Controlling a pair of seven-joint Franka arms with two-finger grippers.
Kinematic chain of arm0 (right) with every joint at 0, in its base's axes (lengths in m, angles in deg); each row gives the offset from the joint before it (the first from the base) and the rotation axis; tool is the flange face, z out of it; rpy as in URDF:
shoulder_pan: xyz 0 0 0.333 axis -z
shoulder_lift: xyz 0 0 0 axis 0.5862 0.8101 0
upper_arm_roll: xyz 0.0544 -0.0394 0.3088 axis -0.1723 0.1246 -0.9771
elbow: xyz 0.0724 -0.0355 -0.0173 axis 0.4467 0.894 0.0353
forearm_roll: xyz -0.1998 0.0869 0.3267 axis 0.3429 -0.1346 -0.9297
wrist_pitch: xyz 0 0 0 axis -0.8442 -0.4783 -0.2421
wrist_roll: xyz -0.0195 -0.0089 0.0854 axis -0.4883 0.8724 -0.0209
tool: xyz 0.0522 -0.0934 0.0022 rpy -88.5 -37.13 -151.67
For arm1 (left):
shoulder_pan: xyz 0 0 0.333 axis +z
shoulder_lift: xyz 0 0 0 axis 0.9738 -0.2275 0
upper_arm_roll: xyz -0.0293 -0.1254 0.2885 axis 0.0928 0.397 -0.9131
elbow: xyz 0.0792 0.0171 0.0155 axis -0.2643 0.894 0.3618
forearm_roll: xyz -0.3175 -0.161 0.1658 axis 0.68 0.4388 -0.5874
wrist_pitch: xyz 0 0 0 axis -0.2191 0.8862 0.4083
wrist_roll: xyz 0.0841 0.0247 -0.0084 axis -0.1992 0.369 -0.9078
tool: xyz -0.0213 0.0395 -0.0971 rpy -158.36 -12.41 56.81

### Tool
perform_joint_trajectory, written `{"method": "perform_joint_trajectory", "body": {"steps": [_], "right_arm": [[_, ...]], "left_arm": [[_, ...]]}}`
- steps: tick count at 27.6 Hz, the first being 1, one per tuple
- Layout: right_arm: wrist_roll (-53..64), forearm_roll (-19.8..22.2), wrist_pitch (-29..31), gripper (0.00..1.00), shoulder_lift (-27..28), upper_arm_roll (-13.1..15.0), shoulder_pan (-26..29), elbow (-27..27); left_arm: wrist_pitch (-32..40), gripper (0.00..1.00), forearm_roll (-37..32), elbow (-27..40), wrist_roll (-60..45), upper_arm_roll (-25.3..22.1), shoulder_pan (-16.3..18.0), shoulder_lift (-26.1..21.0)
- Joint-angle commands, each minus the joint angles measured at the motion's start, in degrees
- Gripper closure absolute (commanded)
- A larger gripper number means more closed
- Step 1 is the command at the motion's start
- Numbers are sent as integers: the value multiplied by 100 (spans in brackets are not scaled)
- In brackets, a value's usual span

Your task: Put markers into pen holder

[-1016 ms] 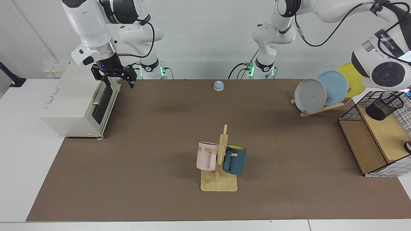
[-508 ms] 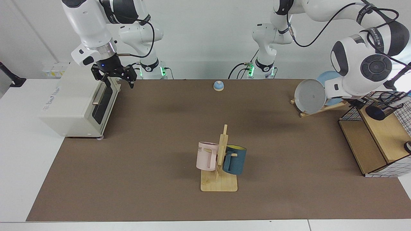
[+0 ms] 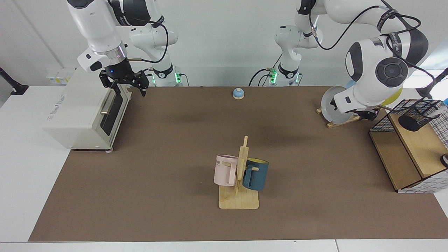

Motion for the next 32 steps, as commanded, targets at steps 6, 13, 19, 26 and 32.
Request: {"method": "perform_joint_trajectory", "body": {"steps": [6,13,19,26,32], "right_arm": [[-36,-79,-99,0,-43,-3,47,-28],[-28,-79,-99,0,-43,-3,47,-19],[-36,-79,-99,0,-51,-3,47,-28],[-28,-79,-99,0,-51,-3,47,-28],[-45,-79,-91,0,-51,-3,47,-28]], "left_arm": [[-434,0,709,113,-803,209,275,770],[384,0,763,156,-1356,701,838,1446],[34,0,789,1148,-1568,727,882,2140],[-29,0,710,1009,-1568,727,829,2053],[-11,0,701,1000,-1559,727,830,2036]]}}
